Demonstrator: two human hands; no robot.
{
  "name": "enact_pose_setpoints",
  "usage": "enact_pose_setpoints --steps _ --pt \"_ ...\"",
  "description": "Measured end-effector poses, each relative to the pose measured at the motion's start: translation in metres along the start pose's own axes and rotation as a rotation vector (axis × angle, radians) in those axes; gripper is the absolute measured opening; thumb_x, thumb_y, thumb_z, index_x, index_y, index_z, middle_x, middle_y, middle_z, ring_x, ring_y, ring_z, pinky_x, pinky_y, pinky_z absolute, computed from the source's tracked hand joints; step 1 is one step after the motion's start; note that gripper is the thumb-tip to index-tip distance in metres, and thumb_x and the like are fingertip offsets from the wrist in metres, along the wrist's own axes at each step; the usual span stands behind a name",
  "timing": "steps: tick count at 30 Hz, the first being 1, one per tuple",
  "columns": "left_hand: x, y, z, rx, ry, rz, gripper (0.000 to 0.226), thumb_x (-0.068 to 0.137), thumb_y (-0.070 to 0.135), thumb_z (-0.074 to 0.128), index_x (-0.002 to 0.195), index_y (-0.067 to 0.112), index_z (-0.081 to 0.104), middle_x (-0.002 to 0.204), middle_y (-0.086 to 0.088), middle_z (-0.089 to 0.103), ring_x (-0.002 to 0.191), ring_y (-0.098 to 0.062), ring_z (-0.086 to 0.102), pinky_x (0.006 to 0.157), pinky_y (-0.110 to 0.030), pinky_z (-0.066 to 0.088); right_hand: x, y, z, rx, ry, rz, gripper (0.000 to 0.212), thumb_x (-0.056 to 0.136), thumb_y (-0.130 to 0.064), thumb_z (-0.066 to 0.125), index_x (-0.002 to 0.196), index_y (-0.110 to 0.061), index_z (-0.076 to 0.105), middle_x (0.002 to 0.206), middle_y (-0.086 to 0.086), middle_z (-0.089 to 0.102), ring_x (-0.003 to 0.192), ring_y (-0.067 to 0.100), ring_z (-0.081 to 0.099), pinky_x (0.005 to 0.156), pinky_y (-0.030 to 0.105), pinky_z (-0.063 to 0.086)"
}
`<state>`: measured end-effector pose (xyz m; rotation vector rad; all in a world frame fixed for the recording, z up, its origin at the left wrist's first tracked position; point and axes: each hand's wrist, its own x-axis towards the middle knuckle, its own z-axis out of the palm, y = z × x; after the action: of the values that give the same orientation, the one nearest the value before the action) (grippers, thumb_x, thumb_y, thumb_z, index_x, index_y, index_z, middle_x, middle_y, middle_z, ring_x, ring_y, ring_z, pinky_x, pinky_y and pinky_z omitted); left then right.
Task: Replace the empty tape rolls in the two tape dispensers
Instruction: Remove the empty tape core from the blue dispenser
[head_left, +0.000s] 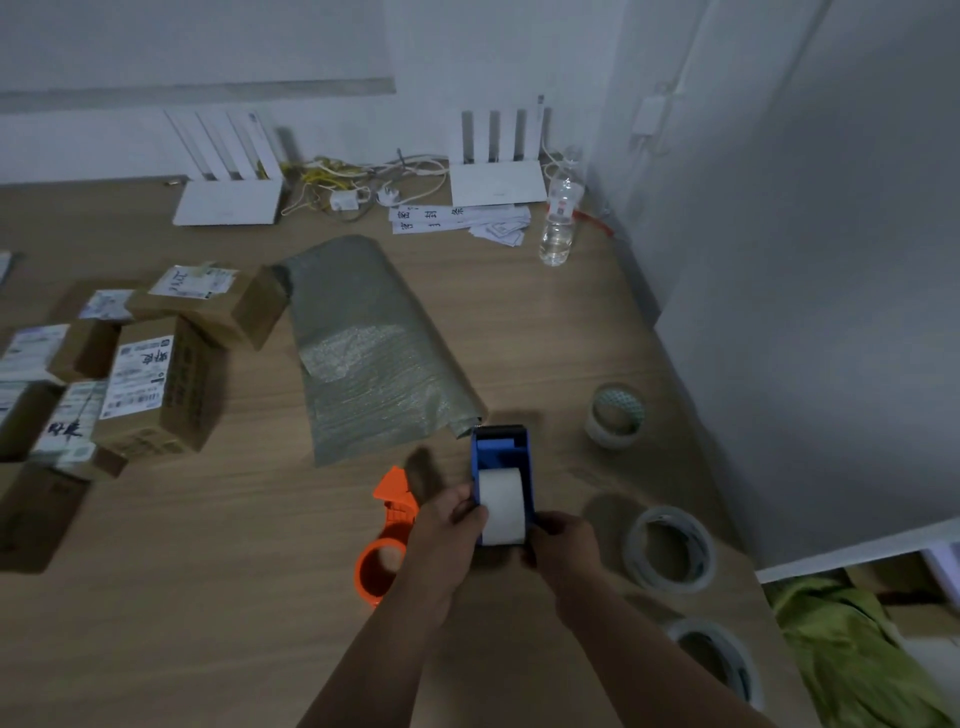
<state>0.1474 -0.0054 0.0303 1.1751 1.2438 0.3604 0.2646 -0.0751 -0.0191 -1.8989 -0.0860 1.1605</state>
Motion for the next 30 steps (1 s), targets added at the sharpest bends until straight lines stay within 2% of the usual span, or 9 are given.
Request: enact_pose_setpoints --steps 3,8,11,16,19,22,25,28,30 --pt "-0.003 0.006 -0.005 -0.054 -0.002 0.021 0.023 0.092 0.005 0.058 0.105 0.020 0.070 0.104 -0.002 0.074 0.104 -0.020 0.066 0.099 -0.045 0.051 -0.003 -0.003 -0.001 -0.036 0.003 -0.028 0.021 0.092 0.001 0.053 0.103 -0.008 0.069 0.076 0.010 0.070 0.061 0.019 0.059 0.055 0.027 0.049" --pt "-0.014 0.017 -0.017 -0.103 -0.052 0.061 0.024 0.093 0.005 0.057 0.111 0.014 0.070 0.108 -0.006 0.074 0.105 -0.022 0.067 0.096 -0.042 0.052 -0.009 -0.009 -0.001 -0.059 0.011 -0.065 0.027 0.093 -0.002 0.052 0.114 -0.011 0.066 0.091 0.010 0.071 0.072 0.020 0.064 0.061 0.028 0.052" --pt "-0.020 0.025 -0.022 -0.124 -0.080 0.077 0.023 0.093 0.001 0.056 0.106 0.013 0.071 0.100 -0.003 0.075 0.096 -0.017 0.069 0.089 -0.035 0.054 -0.010 -0.013 0.000 -0.061 0.029 -0.080 0.026 0.093 0.000 0.052 0.115 -0.009 0.065 0.091 0.012 0.070 0.071 0.022 0.063 0.062 0.031 0.054" --pt "-0.029 0.030 -0.029 -0.133 -0.108 0.103 0.026 0.093 -0.002 0.053 0.109 0.012 0.070 0.098 0.000 0.077 0.092 -0.012 0.071 0.086 -0.030 0.056 -0.015 -0.019 0.006 -0.037 0.029 -0.096 0.028 0.092 0.001 0.052 0.114 -0.007 0.067 0.094 0.015 0.071 0.071 0.024 0.064 0.060 0.031 0.052" --pt "-0.032 0.032 -0.032 -0.149 -0.105 0.108 0.027 0.094 -0.001 0.053 0.107 0.014 0.071 0.097 0.001 0.078 0.093 -0.012 0.072 0.087 -0.030 0.056 -0.020 -0.022 0.006 -0.028 0.028 -0.107 0.026 0.091 -0.008 0.055 0.114 -0.011 0.068 0.097 0.015 0.071 0.074 0.023 0.064 0.060 0.031 0.052" --pt "-0.029 0.029 -0.034 -0.158 -0.093 0.119 0.025 0.093 0.003 0.057 0.113 0.011 0.069 0.110 -0.007 0.075 0.108 -0.024 0.068 0.101 -0.042 0.052 -0.033 -0.032 0.000 -0.122 0.118 -0.204 0.017 0.092 -0.021 0.059 0.105 -0.018 0.069 0.093 0.003 0.070 0.082 0.018 0.065 0.073 0.038 0.058" --pt "-0.027 0.028 -0.035 -0.180 -0.099 0.114 0.025 0.091 0.006 0.059 0.114 0.011 0.069 0.113 -0.010 0.074 0.111 -0.030 0.066 0.102 -0.047 0.050 -0.050 -0.047 -0.009 -0.201 0.177 -0.313 0.015 0.095 -0.022 0.056 0.087 -0.018 0.068 0.079 0.004 0.067 0.072 0.017 0.062 0.070 0.034 0.052" --pt "-0.026 0.030 -0.035 -0.189 -0.119 0.117 0.023 0.093 0.004 0.057 0.111 0.009 0.069 0.110 -0.011 0.074 0.107 -0.030 0.068 0.099 -0.044 0.050 -0.065 -0.063 -0.015 -0.092 0.100 -0.344 0.017 0.097 -0.022 0.052 0.093 -0.022 0.068 0.085 0.003 0.071 0.080 0.019 0.067 0.075 0.037 0.057" --pt "-0.026 0.032 -0.034 -0.176 -0.138 0.132 0.023 0.094 0.003 0.055 0.109 0.009 0.071 0.107 -0.009 0.076 0.104 -0.028 0.069 0.098 -0.044 0.051 -0.077 -0.072 -0.014 -0.038 -0.039 -0.315 0.018 0.098 -0.028 0.052 0.101 -0.021 0.068 0.090 0.000 0.073 0.083 0.017 0.069 0.069 0.032 0.057"
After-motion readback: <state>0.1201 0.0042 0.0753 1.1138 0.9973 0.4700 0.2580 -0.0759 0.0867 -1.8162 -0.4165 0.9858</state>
